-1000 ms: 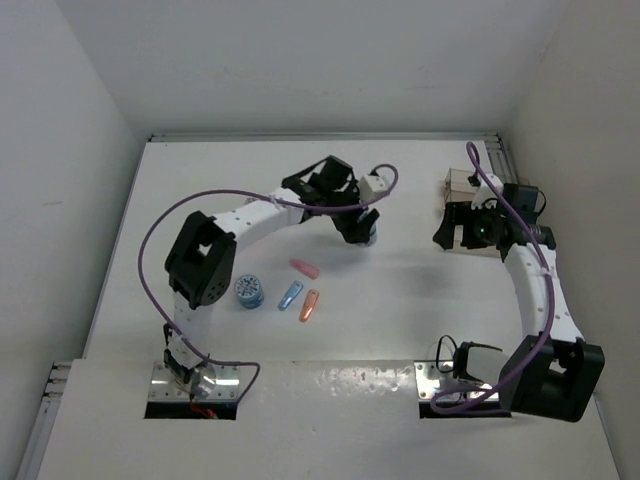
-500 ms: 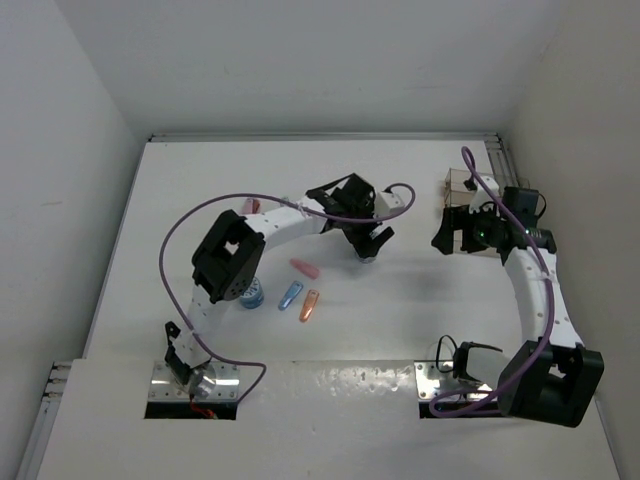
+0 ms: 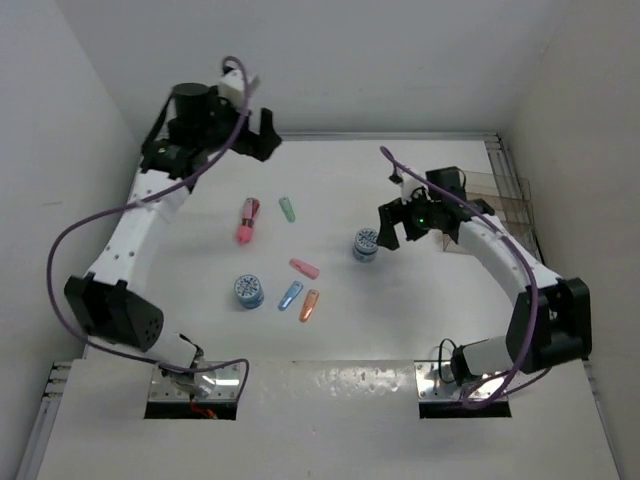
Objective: Sort the stationery into containers
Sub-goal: Place the stationery at the center of the board, then pick up the stationery from the center of the board.
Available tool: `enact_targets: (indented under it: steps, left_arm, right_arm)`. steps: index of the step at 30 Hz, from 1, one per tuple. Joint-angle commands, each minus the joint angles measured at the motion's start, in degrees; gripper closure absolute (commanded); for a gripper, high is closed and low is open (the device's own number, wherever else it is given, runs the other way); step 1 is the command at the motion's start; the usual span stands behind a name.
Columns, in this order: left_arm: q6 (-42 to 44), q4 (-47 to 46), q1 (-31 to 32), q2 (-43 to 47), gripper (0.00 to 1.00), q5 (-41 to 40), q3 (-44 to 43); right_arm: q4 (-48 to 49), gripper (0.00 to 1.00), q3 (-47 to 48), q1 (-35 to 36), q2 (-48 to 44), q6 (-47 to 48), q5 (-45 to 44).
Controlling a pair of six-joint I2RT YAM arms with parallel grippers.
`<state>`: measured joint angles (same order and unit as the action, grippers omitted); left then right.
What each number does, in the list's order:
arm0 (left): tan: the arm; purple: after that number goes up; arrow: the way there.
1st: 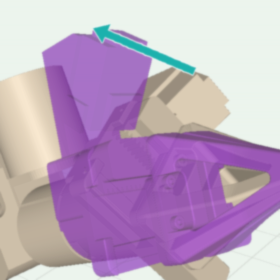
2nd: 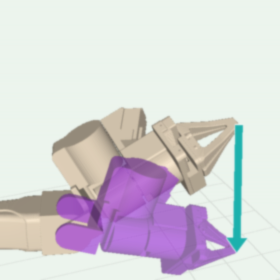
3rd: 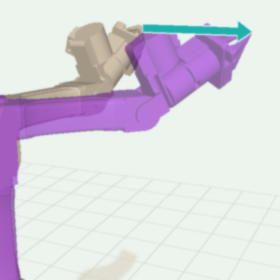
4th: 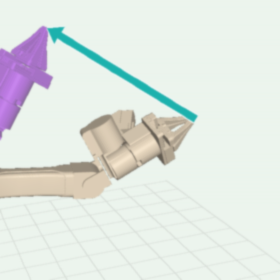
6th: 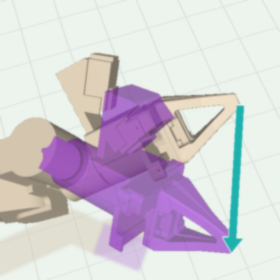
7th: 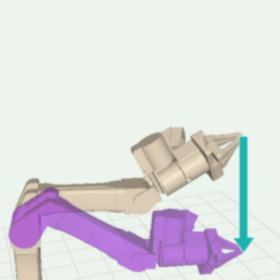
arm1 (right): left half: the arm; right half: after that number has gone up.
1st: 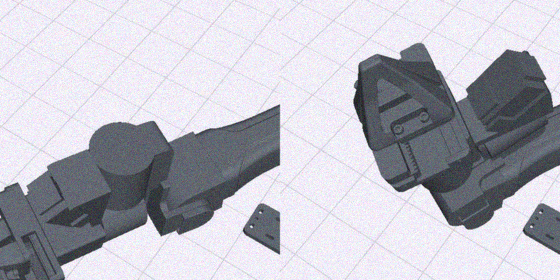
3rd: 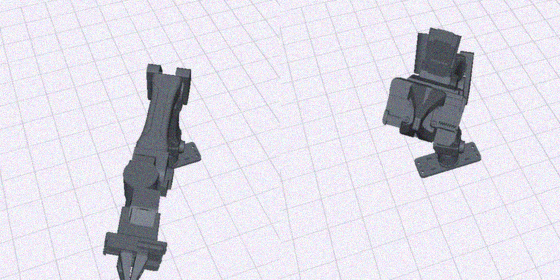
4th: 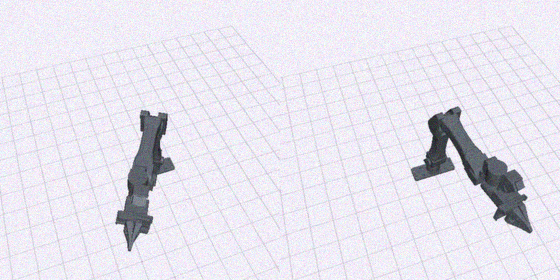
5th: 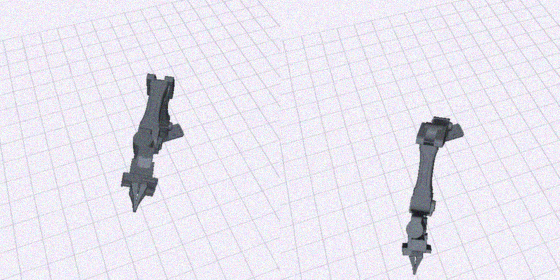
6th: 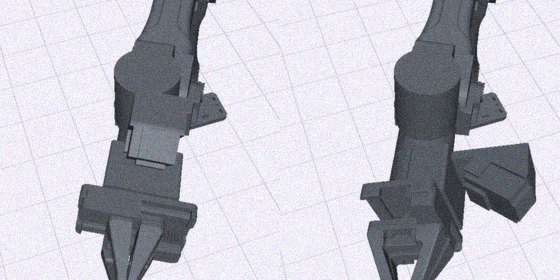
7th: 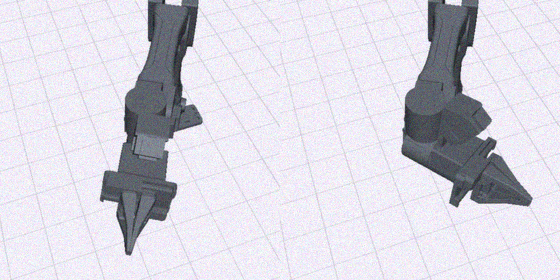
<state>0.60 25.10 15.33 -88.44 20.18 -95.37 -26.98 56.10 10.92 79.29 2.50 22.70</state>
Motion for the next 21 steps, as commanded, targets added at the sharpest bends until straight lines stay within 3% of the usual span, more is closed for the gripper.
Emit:
enact_targets:
  steps: [1,9,21]
  left_arm:
    - [-1.3,7.1,-6.1,1.9,0.0,1.9,4.2]
    - [-4.0,7.5,-16.8,7.9,0.0,6.5,12.5]
    - [-7.6,5.7,-20.8,5.7,0.0,13.5,15.0]
  right_arm:
    - [3.7,0.01,5.7,4.1,6.7,-2.1,-5.6]
    - [3.8,0.01,11.1,9.0,16.2,-5.4,-9.0]
    - [6.7,0.01,10.4,11.8,22.6,-3.4,-15.7]
